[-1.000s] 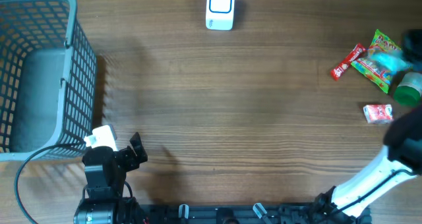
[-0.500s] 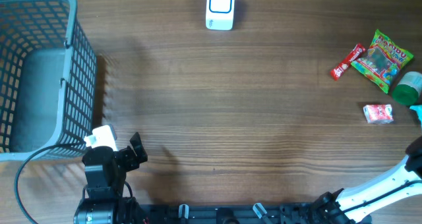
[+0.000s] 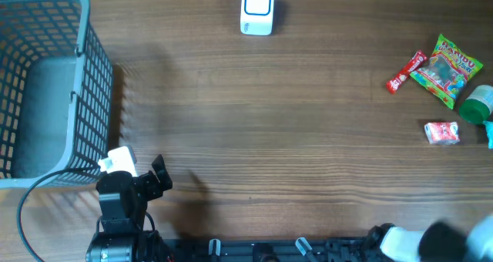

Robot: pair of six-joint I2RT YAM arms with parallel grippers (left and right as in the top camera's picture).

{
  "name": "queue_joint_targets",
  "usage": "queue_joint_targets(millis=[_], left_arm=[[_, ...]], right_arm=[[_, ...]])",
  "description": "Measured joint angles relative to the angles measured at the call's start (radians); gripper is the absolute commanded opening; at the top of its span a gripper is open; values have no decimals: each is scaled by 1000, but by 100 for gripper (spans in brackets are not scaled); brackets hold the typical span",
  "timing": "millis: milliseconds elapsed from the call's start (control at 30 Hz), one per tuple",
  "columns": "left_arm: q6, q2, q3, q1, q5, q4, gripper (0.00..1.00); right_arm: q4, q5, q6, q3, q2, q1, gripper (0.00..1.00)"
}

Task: Scan the item barcode

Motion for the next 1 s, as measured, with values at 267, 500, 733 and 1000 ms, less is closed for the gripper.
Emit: queue_joint_targets(millis=[267, 500, 733, 1000], left_arm=[[0, 0, 0, 0, 0, 0, 100], [0, 0, 0, 0, 0, 0, 100], [0, 0, 0, 0, 0, 1, 100], [0, 0, 0, 0, 0, 1, 100]], right_arm=[[-290, -79, 20, 5, -301, 102, 100], [-326, -43, 133, 5, -404, 103, 99], [-222, 62, 24, -25, -448, 174, 100], [251, 212, -116, -377, -792, 462, 100]])
